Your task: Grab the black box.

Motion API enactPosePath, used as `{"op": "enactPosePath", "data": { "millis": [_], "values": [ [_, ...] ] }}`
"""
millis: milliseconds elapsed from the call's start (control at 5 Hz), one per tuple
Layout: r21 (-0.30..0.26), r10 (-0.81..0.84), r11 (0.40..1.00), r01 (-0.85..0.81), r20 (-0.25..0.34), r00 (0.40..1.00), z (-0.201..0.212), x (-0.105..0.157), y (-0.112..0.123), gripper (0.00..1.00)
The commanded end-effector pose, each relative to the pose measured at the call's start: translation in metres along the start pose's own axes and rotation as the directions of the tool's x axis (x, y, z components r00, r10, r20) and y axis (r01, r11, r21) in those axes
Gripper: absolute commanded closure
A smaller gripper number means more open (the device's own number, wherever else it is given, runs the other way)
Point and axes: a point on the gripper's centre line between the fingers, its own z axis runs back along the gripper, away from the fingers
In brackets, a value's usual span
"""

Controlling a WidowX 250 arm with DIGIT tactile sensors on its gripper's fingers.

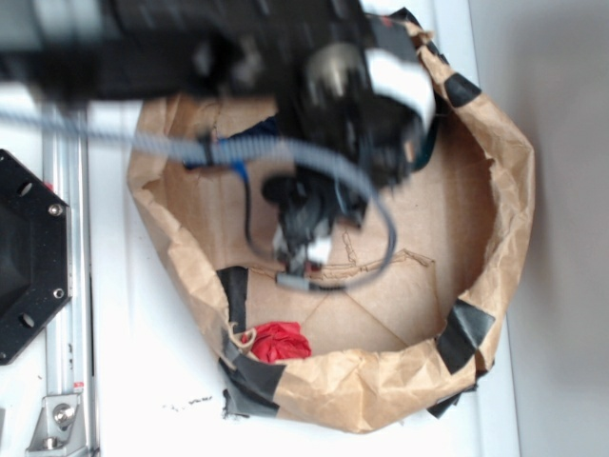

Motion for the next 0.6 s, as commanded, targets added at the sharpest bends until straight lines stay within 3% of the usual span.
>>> {"op": "enactPosePath", "data": {
  "millis": [0, 400],
  "values": [
    [0.09, 0.173, 0.982, -0.168, -0.048, 0.984, 0.079, 0.016, -0.045, 1.0],
    [0.13, 0.204, 0.972, -0.195, -0.067, 0.977, 0.081, 0.003, -0.062, 1.0]
  ]
}}
